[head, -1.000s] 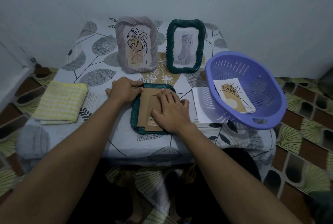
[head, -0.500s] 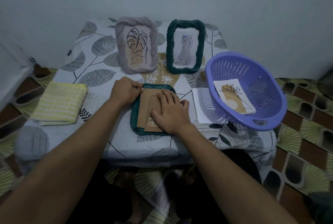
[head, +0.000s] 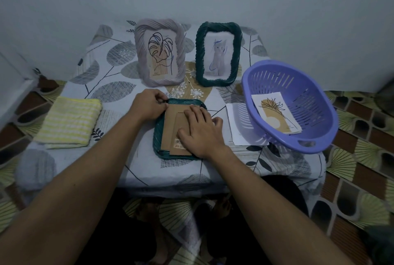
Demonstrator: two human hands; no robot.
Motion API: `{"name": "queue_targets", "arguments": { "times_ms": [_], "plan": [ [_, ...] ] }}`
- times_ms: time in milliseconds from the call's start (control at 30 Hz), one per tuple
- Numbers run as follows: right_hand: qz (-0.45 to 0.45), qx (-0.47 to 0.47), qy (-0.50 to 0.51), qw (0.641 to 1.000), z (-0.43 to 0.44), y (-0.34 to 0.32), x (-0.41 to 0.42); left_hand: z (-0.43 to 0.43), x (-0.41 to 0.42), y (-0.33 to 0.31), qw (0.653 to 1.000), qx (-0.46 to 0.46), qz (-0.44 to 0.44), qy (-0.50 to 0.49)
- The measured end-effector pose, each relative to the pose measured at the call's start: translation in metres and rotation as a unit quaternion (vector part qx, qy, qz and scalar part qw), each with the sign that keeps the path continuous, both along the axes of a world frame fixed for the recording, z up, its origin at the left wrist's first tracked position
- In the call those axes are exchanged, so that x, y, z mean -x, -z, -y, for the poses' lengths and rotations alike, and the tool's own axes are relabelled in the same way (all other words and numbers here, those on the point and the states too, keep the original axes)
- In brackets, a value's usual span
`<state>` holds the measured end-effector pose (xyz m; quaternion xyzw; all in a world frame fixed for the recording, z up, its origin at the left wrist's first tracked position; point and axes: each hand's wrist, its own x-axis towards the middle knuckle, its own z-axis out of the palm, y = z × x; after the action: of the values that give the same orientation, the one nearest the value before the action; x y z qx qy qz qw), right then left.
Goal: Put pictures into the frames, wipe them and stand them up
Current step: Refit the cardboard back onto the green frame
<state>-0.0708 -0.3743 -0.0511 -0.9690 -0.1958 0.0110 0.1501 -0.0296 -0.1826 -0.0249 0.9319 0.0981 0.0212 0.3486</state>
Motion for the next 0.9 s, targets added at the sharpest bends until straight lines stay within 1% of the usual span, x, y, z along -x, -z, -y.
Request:
{"name": "queue_targets", "arguments": {
  "times_ms": [267, 400, 600, 733, 900],
  "plan": [
    [0.0, 0.006, 0.0, 1.0, -0.001, 0.0, 0.0, 0.008, 0.009, 0.003, 0.998, -0.048, 0.044, 0.012],
    [-0.005, 0.01, -0.002, 1.0, -0.001, -0.002, 0.001, 0.012, 0.013, 0.007, 0.996, -0.051, 0.067, -0.007],
    [-0.003, 0.015, -0.005, 1.0, -0.001, -0.001, 0.0, 0.005, 0.004, 0.006, 0.998, -0.059, 0.02, 0.022],
    [-0.005, 0.015, -0.005, 1.0, -0.001, -0.002, 0.001, 0.002, 0.0, 0.005, 0.997, -0.065, 0.004, 0.05],
    [-0.006, 0.013, -0.004, 1.0, 0.0, -0.001, 0.0, 0.0, -0.003, 0.003, 0.996, -0.057, -0.007, 0.061]
  ]
}}
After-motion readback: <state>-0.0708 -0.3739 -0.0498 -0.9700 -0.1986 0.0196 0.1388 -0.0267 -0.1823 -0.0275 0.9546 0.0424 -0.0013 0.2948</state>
